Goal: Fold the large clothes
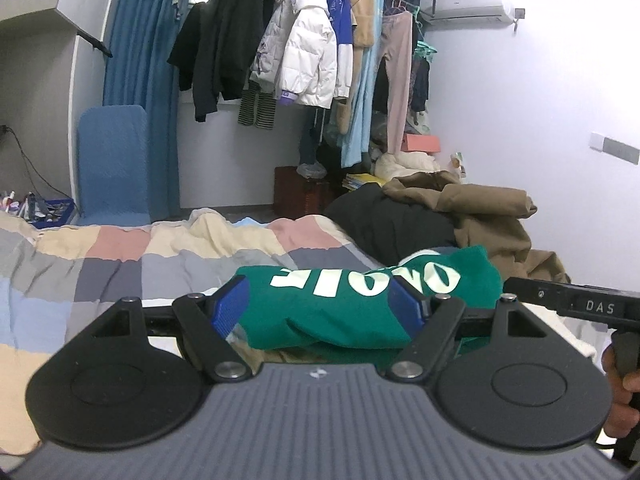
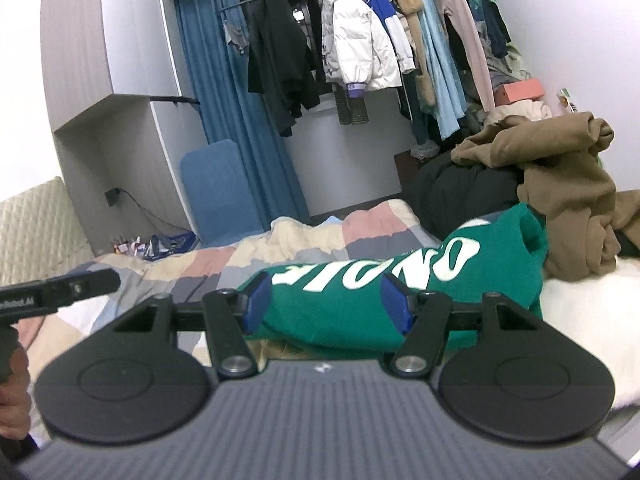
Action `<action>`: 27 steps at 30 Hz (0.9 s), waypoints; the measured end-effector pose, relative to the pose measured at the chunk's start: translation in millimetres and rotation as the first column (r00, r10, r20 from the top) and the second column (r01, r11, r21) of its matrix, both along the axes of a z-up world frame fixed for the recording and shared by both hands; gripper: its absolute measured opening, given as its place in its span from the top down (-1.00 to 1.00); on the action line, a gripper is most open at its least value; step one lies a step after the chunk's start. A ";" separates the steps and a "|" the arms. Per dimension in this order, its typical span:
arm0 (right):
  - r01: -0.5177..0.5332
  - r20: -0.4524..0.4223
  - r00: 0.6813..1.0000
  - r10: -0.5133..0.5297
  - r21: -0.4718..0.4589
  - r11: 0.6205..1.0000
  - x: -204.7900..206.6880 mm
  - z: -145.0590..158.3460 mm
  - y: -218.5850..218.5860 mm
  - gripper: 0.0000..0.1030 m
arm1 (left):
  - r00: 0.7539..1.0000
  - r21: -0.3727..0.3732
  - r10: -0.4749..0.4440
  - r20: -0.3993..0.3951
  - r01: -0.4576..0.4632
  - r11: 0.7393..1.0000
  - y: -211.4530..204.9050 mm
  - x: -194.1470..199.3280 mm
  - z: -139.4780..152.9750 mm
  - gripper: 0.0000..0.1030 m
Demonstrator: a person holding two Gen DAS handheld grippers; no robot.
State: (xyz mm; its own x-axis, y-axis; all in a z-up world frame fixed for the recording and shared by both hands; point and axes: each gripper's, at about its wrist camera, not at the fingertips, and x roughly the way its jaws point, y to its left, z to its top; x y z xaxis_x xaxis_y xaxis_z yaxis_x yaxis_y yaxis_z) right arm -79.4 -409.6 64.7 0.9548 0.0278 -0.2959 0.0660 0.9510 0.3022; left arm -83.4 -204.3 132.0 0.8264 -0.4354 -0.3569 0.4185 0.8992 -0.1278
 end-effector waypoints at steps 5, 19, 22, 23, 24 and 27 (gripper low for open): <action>-0.009 -0.018 1.000 0.008 -0.044 0.999 -3.2 -8.3 13.3 -0.23 | 1.000 0.021 0.004 -0.009 -0.003 1.000 1.1 -7.4 -14.1 -0.55; 0.002 -0.080 0.997 -0.012 -0.115 0.993 -5.3 -26.0 33.2 -0.23 | 0.998 0.049 0.043 -0.036 -0.042 0.998 -0.1 4.7 -38.8 -0.55; 0.005 -0.087 0.996 -0.015 -0.120 0.993 -4.2 -26.2 34.2 -0.22 | 0.998 0.053 0.045 -0.038 -0.043 0.998 -0.3 7.0 -40.3 -0.61; 0.007 -0.089 0.996 -0.018 -0.121 0.993 -4.2 -26.4 34.5 -0.23 | 0.998 0.051 0.047 -0.038 -0.045 0.998 -0.1 7.4 -41.1 -0.67; 0.010 -0.091 0.996 -0.022 -0.122 0.993 -4.3 -26.4 34.6 -0.23 | 0.998 0.049 0.047 -0.038 -0.045 0.998 -0.9 7.1 -40.9 -0.72; 0.018 -0.089 0.996 -0.030 -0.126 0.992 -4.2 -26.0 33.5 -0.26 | 0.998 0.059 0.043 -0.044 -0.040 0.997 -2.6 7.5 -42.8 -0.89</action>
State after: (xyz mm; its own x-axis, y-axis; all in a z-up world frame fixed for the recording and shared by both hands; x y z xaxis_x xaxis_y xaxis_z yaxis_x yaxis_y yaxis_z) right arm -83.6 -376.2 38.8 0.9240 -0.0376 -0.3805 0.1109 0.9788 0.1725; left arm -75.9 -206.9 89.1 0.8260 -0.3781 -0.4179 0.3755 0.9222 -0.0923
